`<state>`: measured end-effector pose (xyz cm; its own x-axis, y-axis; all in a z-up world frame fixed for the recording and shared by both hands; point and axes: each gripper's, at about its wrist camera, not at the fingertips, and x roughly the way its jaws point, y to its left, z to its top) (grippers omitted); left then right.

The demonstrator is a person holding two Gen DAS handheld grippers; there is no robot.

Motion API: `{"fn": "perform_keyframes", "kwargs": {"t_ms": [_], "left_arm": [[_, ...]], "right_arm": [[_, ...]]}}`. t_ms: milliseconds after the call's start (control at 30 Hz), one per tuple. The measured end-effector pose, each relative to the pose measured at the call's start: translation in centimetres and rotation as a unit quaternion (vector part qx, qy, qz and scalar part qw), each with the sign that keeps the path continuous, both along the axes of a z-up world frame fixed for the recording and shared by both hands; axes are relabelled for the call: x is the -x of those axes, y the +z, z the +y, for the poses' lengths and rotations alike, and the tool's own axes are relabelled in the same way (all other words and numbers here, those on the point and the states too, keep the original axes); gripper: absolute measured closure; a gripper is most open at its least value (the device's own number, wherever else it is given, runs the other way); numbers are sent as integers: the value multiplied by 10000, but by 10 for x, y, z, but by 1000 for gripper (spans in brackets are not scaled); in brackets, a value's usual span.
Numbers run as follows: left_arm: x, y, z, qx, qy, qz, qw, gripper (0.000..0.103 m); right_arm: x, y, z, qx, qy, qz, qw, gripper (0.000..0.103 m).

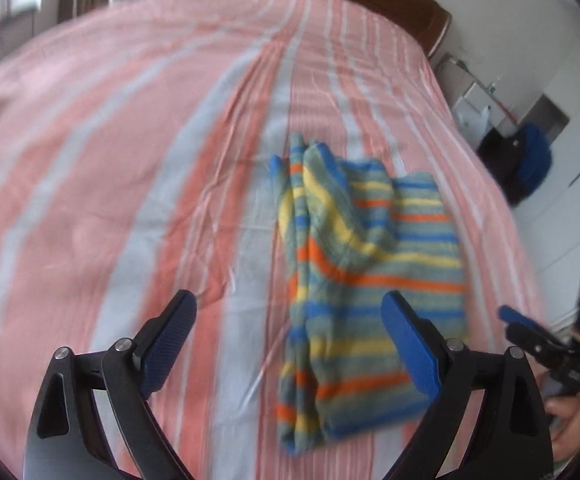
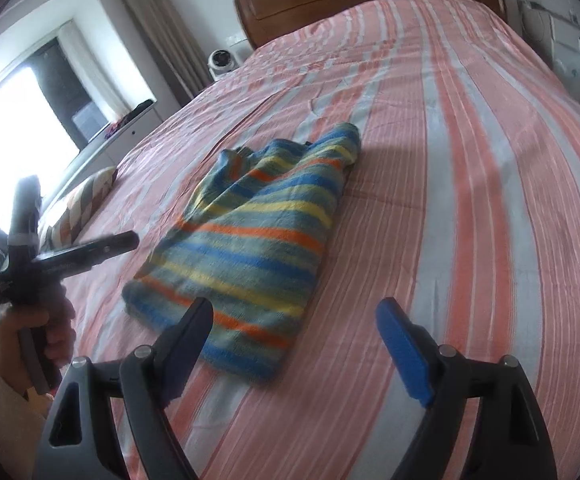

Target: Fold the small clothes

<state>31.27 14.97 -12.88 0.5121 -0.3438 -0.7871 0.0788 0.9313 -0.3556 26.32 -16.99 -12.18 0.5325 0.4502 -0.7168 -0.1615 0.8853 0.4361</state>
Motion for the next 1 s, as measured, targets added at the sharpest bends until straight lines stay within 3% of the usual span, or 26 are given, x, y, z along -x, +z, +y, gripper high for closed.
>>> {"fn": "perform_keyframes", "kwargs": {"t_ms": [100,233,267,300,333,367,400,433,500,533,600,767,833,900,967,1000], "left_arm": [[-26,-18,-12,-209,-278,331,9988,8],[-43,-28,-35,-408,-504,279,9975,8],[-44,-28,-37,-414,-522,263,9974,8],[-46,-29,-40,-372,-565,254,9974,12],[-47,-30,-44,-344,-611,246,9972,23],[-46,-31,-48,-348,-679,241,9968,65],[-46,-34,-52,-126,-803,342,9961,81],[-47,-33,-52,-120,-737,340,9966,82],[-43,-25,-54,-225,-659,180,9974,84],[-40,-21,-53,-221,-624,107,9977,85],[-35,-1,-51,-44,-534,-142,9985,85],[-35,50,-56,-170,-496,-757,9958,83],[-40,50,-59,-411,-425,-731,9956,66],[-45,43,-62,-790,-243,-636,9946,35],[-35,37,-61,-1212,-68,-690,9902,32],[-24,36,-61,-1398,-32,-787,9870,32]], "right_arm": [[-31,-10,-8,-389,-149,273,9988,20],[-74,-37,3,-952,-167,696,9929,21],[-83,-44,9,-1035,-162,768,9915,23],[-90,-50,15,-1041,-163,812,9911,34],[-96,-53,23,-940,-125,793,9923,46],[-99,-52,36,-656,-14,711,9953,55],[-99,-49,48,-239,109,618,9977,72],[-95,-40,65,444,246,365,9980,76],[-79,-22,98,1529,446,-212,9870,80],[-68,-12,113,1944,511,-559,9780,80],[-54,6,123,2133,478,-973,9710,81],[-49,49,116,1819,198,-1519,9713,81],[-60,59,104,1637,21,-1501,9750,81],[-73,57,92,1441,-143,-1293,9810,77],[-85,44,72,1319,-367,-831,9871,52],[-87,41,63,1363,-500,-684,9870,19]]}}
